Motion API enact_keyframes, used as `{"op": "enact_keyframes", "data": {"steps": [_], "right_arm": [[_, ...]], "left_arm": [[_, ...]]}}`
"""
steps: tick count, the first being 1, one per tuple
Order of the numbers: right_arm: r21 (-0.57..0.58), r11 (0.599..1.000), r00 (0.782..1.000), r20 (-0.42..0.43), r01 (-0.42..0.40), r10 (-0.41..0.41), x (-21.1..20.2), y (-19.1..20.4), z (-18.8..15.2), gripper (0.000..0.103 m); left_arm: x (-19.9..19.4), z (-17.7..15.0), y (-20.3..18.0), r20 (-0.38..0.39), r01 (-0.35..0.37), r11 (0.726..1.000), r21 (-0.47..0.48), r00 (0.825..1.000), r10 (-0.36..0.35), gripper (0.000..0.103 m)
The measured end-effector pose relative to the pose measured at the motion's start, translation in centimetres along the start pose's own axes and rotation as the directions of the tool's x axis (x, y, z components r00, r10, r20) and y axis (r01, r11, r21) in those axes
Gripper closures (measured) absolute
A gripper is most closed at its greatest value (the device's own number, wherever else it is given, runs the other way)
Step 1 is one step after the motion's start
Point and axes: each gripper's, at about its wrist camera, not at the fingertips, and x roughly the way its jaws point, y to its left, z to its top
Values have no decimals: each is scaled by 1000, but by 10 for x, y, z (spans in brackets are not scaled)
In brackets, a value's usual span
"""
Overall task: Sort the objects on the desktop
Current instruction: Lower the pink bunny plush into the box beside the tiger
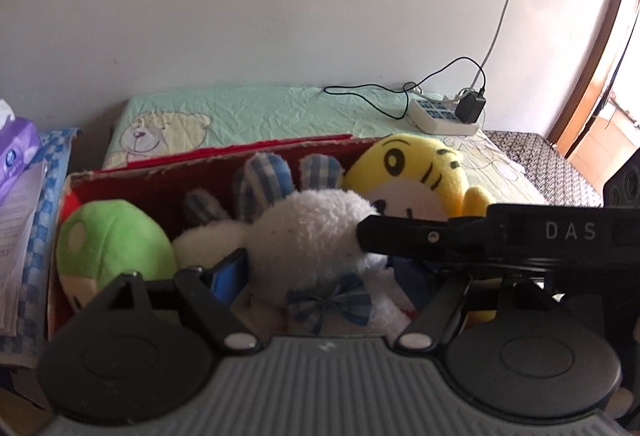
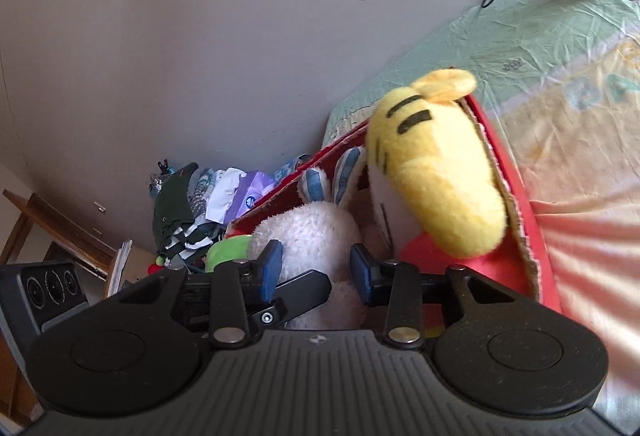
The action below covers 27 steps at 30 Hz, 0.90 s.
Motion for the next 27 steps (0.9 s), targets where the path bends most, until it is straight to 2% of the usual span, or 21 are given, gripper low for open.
{"op": "enact_keyframes", "data": {"steps": [3,7,13,15,19,22,24,27], "right_arm": [[-19,1000,1000,7,21,-21,5,-2,0,65],[-33,999,999,21,33,-32,15,-2,0,65],[3,1000,999,22,26,-26,8,1,3,64],[-5,1000,999,26,29,-29,4,3,2,59],[-42,998,998,35,57,-55,-5,12,0,58],[-78,992,994,47,98,-94,-12,19,-3,58],[-107,984,989,55,141,-135,-15,23,-5,54],[-146,972,982,62,186,-179,-20,27,-9,53]], "left_arm": [[6,-2,-4,-4,8,1000,6,1000,-8,16],[7,-2,-7,-3,-9,1000,29,1000,9,16],[-6,3,10,-15,6,999,-36,1000,-6,16],[-12,2,14,-14,-13,999,-46,1000,12,16],[-22,2,17,-27,-62,996,-70,998,60,16],[-23,3,13,-57,-127,989,-70,991,123,16],[-27,3,9,-65,-155,985,-73,986,150,16],[-31,1,1,-78,-219,974,-63,974,214,16]]}}
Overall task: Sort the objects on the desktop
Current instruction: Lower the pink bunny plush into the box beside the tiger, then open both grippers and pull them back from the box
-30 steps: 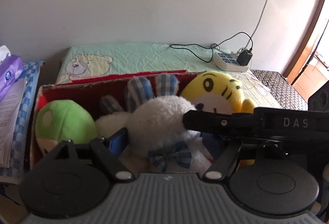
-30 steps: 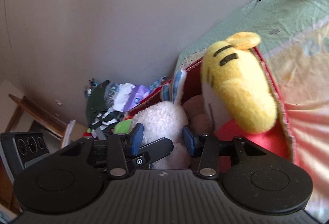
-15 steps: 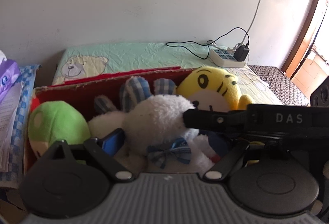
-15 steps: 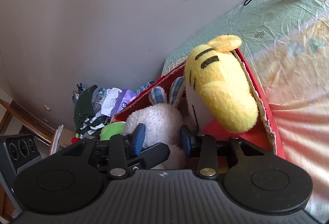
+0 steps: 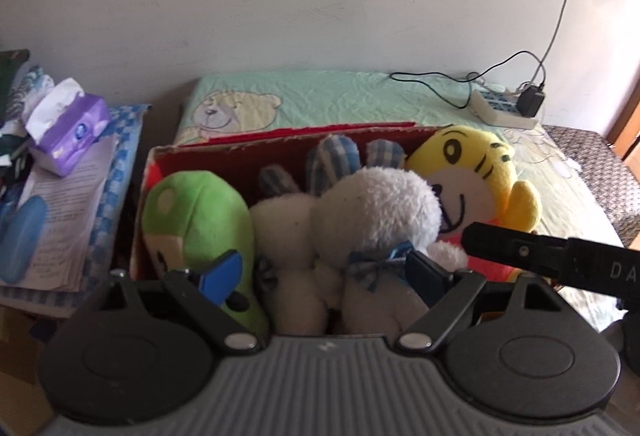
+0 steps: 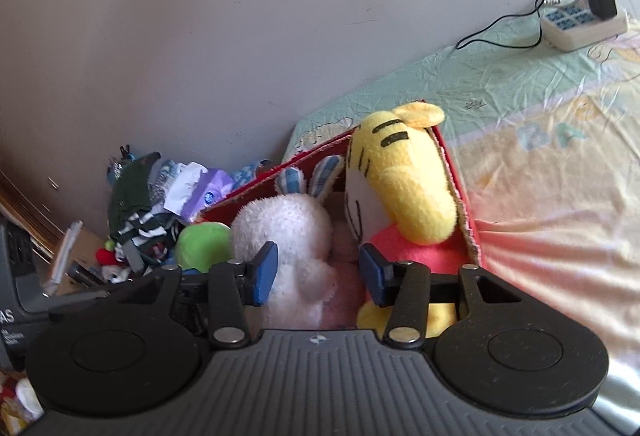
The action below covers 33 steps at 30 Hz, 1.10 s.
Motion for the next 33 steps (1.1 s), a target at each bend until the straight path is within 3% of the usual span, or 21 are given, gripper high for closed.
{"op": "enact_keyframes", "data": {"steps": [9,17,25,33], "right_arm": [[-93,994,998,7,59,-59,-17,-3,0,53],[-174,979,994,28,108,-105,-48,-17,0,45],[-202,963,984,27,176,-175,-73,-50,1,38],[-231,939,962,-29,256,-270,-84,-77,-3,35]], "left_arm": [[-16,-12,-27,-37,-190,981,-25,981,189,16],[-22,-22,-68,-84,-269,962,-53,961,264,16],[-15,-31,-120,-127,-271,962,-21,955,267,16],[-1,-44,-158,-185,-258,966,-22,950,250,16]]}}
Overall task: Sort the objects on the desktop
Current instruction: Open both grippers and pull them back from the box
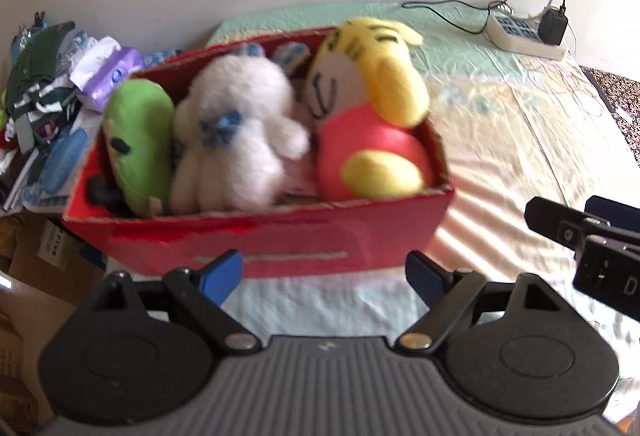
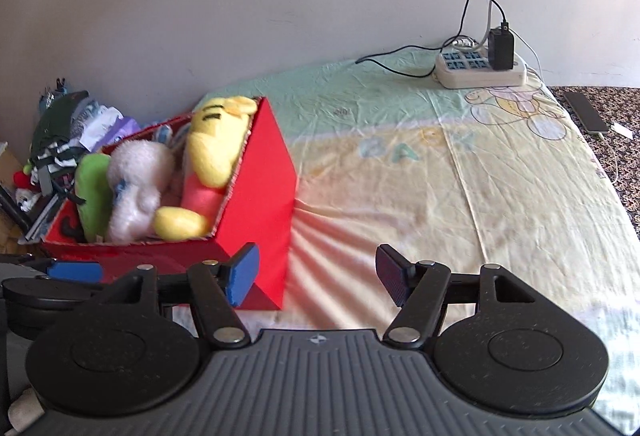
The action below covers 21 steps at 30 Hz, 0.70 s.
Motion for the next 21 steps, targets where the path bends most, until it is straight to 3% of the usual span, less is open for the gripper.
{"op": "enact_keyframes", "data": {"steps": [15,21], "right_arm": [[-28,992,988,-90,124,-126,7,-25,-8,27],[-24,982,975,-114,189,-190,10,-28,-6,26]], "left_arm": [[12,-21,-31,-51,-81,996,-31,995,80,16],[17,-17,-36,-70,-43,999,-21,997,42,16]]}}
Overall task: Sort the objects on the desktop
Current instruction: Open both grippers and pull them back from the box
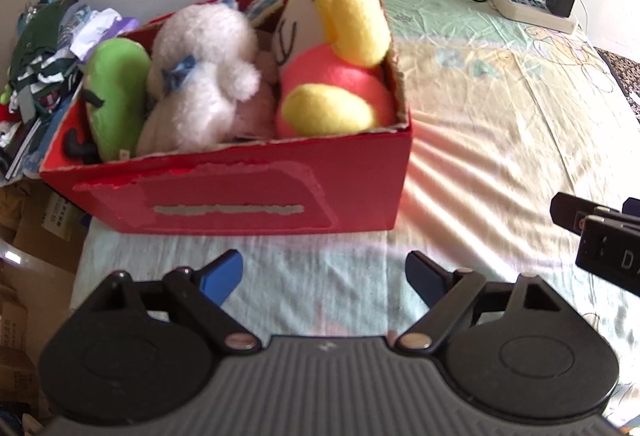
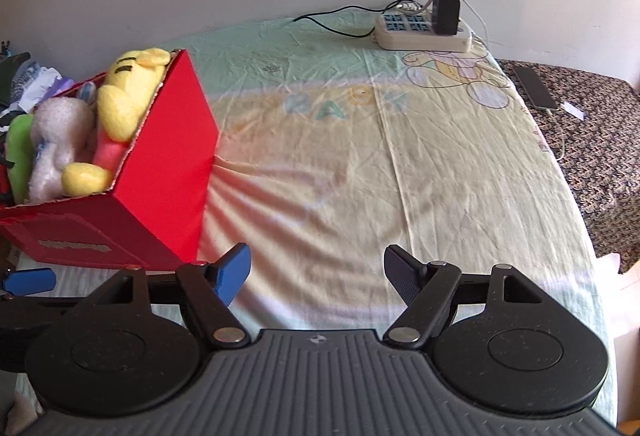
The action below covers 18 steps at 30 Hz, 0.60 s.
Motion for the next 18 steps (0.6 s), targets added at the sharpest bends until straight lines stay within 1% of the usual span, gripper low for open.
{"op": "enact_keyframes", "data": {"steps": [6,9,18], "right_arm": [[24,998,998,-20,60,-60,6,8,5,24],[31,997,997,-29,68,-67,10,20,6,24],[17,998,997,-50,67,-66,20,71,7,24]], "left_arm": [[3,4,7,-4,33,999,21,999,-33,16],[5,4,18,5,34,999,24,999,-34,16],[15,3,68,-11,43,999,7,999,-43,16]]}}
